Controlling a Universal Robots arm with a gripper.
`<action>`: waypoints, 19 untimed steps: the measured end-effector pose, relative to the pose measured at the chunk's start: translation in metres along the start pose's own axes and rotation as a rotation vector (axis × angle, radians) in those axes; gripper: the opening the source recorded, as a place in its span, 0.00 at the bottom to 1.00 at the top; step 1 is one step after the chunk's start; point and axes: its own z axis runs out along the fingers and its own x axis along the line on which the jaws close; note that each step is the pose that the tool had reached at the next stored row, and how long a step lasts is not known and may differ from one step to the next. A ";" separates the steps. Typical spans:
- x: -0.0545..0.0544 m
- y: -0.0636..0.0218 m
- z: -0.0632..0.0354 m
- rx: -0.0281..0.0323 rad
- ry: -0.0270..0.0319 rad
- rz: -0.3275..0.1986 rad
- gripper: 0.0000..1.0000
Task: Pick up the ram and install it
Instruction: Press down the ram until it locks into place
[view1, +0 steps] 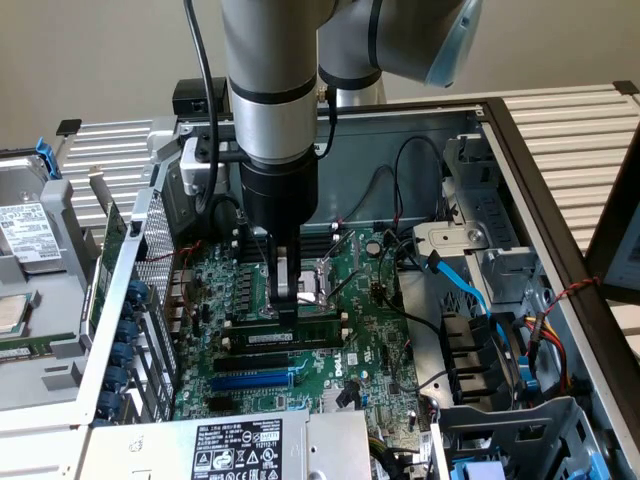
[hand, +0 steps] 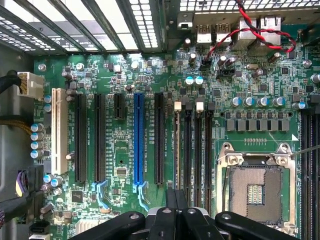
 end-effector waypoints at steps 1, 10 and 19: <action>0.000 0.0002 0.0000 0.0000 -0.0005 0.000 0.11; 0.000 0.0008 0.0007 -0.0006 -0.0109 0.000 0.11; 0.000 0.0010 0.0019 -0.0007 -0.0141 0.000 0.11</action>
